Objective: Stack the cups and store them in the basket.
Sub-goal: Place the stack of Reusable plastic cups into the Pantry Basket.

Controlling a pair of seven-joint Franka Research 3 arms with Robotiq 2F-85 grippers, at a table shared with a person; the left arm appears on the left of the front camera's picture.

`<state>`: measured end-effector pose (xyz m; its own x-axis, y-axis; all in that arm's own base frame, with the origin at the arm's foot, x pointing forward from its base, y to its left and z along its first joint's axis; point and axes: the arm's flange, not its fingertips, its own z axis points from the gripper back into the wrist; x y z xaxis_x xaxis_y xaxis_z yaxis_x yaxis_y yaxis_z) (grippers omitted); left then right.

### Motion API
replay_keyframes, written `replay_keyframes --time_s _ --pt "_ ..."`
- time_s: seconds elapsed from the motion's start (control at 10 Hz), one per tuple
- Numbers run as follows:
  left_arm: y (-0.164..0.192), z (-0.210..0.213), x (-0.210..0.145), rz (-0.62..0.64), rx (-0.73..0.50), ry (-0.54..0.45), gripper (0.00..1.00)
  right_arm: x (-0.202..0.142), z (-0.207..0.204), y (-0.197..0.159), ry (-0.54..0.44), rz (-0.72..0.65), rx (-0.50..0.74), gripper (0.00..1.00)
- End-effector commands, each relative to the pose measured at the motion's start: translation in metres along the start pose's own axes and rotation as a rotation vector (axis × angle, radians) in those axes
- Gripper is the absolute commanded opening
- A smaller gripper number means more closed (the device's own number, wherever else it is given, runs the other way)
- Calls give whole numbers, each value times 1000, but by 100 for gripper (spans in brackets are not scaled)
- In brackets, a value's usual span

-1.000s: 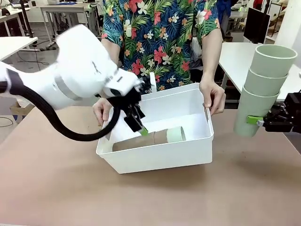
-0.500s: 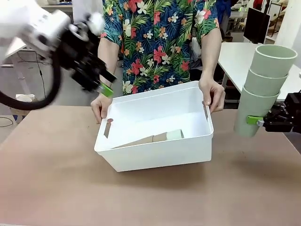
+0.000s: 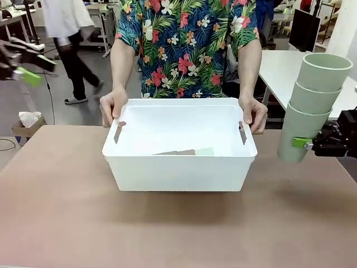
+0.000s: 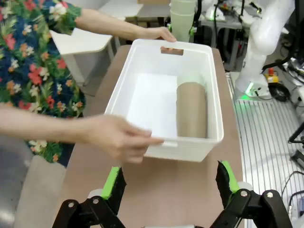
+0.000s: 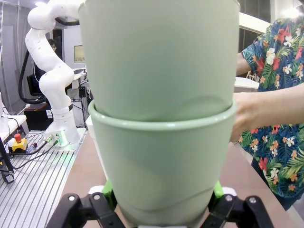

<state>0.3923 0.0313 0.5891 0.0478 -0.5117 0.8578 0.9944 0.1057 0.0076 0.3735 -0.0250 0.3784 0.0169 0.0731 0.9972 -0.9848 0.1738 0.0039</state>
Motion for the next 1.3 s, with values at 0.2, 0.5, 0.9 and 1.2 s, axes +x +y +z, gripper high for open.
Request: replay_keyframes --time_s 0.2,0.5,0.9,1.2 --pt "16 21 -28 -33 8 -77 100 4 0 0 0 14 -1 85" --pt "11 23 -30 14 4 -22 100 4 0 0 0 14 -1 85" --pt "11 23 -30 14 4 -22 100 4 0 0 0 14 -1 85" --pt "11 23 -30 14 4 -22 100 4 0 0 0 14 -1 85"
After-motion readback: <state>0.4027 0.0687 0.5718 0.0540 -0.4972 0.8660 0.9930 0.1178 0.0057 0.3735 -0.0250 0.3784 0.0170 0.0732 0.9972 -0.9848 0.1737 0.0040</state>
